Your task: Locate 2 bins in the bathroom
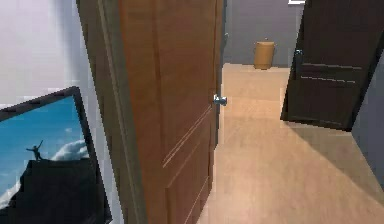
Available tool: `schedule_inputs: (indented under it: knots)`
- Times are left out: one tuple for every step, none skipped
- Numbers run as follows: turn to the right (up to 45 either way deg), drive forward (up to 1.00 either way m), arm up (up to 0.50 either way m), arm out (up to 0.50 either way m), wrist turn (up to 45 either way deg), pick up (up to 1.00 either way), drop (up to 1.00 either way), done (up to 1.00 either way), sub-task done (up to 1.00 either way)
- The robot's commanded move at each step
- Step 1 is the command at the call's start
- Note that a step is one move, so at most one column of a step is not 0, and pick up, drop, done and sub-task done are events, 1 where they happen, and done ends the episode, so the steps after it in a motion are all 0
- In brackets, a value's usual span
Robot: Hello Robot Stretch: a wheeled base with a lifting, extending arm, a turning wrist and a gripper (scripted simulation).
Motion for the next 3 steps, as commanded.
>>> schedule_inputs:
  knots:
    - [21.0, 0.0, 0.0, 0.0, 0.0, 0.0, 0.0, 0.0, 0.0]
    - [0.0, 1.0, 0.0, 0.0, 0.0, 0.0, 0.0, 0.0, 0.0]
    - [6.0, 0.0, 0.0, 0.0, 0.0, 0.0, 0.0, 0.0, 0.0]
